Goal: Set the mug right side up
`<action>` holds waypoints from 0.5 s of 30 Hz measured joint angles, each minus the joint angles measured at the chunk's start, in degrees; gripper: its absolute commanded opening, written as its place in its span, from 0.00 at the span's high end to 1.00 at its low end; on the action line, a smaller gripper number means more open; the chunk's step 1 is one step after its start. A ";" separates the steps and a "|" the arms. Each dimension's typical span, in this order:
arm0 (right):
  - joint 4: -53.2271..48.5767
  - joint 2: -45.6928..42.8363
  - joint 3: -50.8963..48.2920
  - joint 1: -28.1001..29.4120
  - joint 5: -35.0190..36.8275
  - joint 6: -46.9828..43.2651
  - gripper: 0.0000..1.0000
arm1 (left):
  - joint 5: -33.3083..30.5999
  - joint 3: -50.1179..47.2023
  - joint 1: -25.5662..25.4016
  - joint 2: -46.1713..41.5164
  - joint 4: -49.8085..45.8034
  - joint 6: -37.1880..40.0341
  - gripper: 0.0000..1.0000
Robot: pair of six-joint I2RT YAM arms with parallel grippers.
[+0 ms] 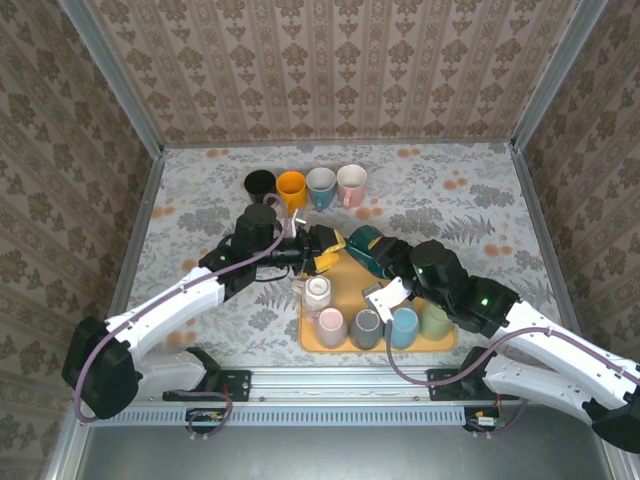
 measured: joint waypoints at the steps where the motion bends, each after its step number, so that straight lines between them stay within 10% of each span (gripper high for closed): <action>1: 0.00 0.00 0.00 0.00 0.00 0.00 0.60 | 0.00 0.00 -0.04 0.07 0.02 0.00 0.50; 15: -2.64 0.63 0.00 0.48 2.05 0.15 0.60 | -0.02 1.16 -1.18 4.22 2.03 -0.90 0.51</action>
